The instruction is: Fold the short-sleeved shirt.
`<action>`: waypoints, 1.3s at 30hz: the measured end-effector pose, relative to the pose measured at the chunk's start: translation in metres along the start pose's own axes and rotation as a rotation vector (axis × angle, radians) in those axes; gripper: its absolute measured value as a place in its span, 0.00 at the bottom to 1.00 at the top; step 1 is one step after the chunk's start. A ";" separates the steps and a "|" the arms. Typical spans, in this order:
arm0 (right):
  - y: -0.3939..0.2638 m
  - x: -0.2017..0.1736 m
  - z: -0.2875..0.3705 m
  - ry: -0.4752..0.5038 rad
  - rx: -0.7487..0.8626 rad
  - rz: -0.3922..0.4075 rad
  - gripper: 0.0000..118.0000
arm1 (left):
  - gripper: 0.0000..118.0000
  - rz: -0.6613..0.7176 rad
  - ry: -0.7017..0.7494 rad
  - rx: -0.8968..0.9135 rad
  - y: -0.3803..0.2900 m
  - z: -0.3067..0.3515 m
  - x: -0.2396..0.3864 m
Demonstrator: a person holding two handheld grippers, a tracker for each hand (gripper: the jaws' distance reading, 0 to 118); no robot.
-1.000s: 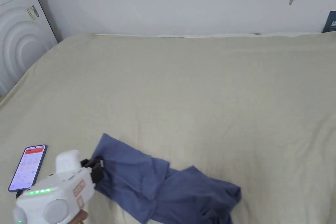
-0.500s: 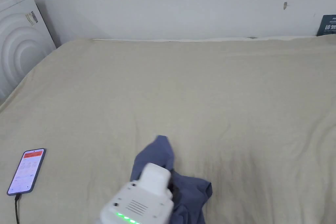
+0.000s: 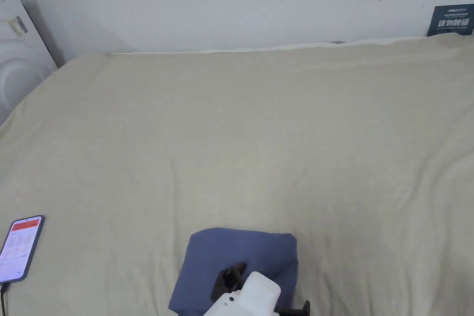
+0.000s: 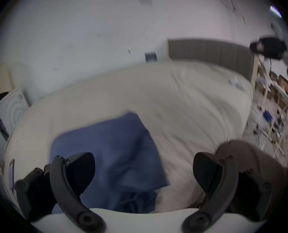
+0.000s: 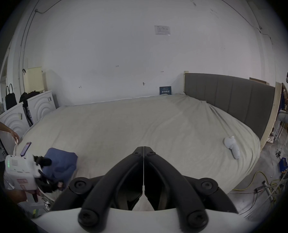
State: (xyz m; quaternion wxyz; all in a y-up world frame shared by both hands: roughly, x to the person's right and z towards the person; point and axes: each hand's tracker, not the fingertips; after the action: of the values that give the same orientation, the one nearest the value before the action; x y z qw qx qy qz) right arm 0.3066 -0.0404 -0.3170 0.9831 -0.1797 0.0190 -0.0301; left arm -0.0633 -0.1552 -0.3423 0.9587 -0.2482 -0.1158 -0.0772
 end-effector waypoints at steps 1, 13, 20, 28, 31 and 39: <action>-0.001 -0.002 -0.001 0.005 -0.004 -0.002 0.02 | 1.00 0.033 0.041 0.003 0.016 0.013 -0.004; -0.004 -0.019 0.005 0.057 -0.021 0.051 0.02 | 0.12 -0.172 0.305 -0.160 0.002 -0.044 -0.009; 0.003 -0.026 0.003 0.095 -0.045 0.102 0.02 | 0.11 -0.186 0.281 -0.154 -0.008 -0.052 0.029; 0.009 -0.080 -0.037 0.358 -0.134 0.128 0.02 | 0.08 0.141 -0.220 -0.117 0.007 -0.014 0.024; 0.005 -0.101 -0.071 0.528 -0.251 0.077 0.02 | 0.06 0.414 -0.267 -0.051 0.023 0.015 -0.020; -0.051 -0.148 -0.190 1.084 -0.655 -0.462 0.01 | 0.07 0.877 -0.379 -0.039 0.010 0.038 -0.197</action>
State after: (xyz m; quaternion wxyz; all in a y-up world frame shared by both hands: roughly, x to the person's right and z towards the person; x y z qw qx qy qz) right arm 0.1468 -0.1456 -0.4726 0.6975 -0.4275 0.4790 -0.3182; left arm -0.2580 -0.1105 -0.3661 0.8580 -0.3011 -0.1713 0.3792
